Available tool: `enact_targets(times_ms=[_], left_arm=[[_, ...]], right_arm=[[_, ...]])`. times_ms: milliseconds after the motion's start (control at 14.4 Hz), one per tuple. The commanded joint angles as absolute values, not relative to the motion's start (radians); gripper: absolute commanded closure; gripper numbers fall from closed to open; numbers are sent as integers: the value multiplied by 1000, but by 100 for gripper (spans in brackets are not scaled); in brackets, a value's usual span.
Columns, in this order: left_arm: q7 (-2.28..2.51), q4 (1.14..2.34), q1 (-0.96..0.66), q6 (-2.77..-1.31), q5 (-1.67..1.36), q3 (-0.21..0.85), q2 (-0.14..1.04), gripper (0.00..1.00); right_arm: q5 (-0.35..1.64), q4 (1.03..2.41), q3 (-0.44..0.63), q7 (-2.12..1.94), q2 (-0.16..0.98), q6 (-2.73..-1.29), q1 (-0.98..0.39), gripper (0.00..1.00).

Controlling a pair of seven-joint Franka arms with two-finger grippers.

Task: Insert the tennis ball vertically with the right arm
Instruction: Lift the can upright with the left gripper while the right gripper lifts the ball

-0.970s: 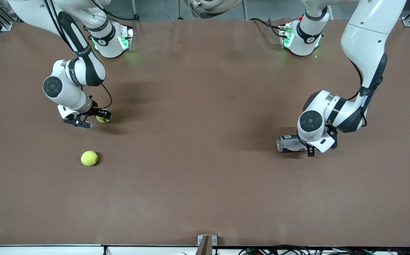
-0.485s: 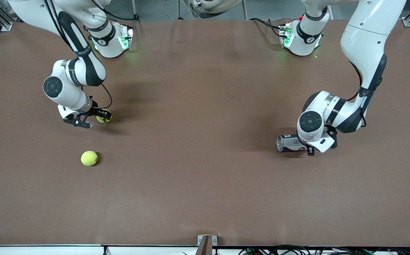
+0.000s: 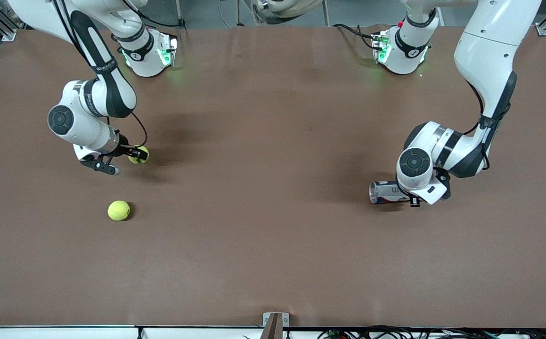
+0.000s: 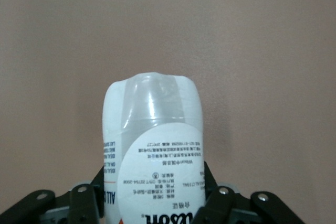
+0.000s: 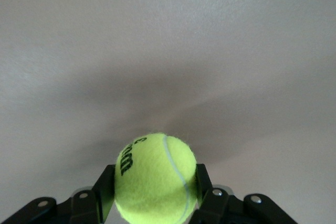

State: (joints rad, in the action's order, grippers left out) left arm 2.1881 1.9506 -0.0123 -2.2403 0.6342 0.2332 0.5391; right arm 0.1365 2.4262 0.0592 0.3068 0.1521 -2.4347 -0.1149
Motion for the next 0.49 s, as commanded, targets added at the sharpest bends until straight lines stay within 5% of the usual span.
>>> enact_targets(times_ms=[0, 416], left_arm=[[2204, 1945, -14, -2229, 628, 253, 508, 40], [2177, 1928, -5, -2250, 456, 333, 479, 40]], right_arm=[[155, 2416, 60, 371, 123, -2405, -136, 100], [155, 2294, 58, 630, 115, -2278, -250, 100]])
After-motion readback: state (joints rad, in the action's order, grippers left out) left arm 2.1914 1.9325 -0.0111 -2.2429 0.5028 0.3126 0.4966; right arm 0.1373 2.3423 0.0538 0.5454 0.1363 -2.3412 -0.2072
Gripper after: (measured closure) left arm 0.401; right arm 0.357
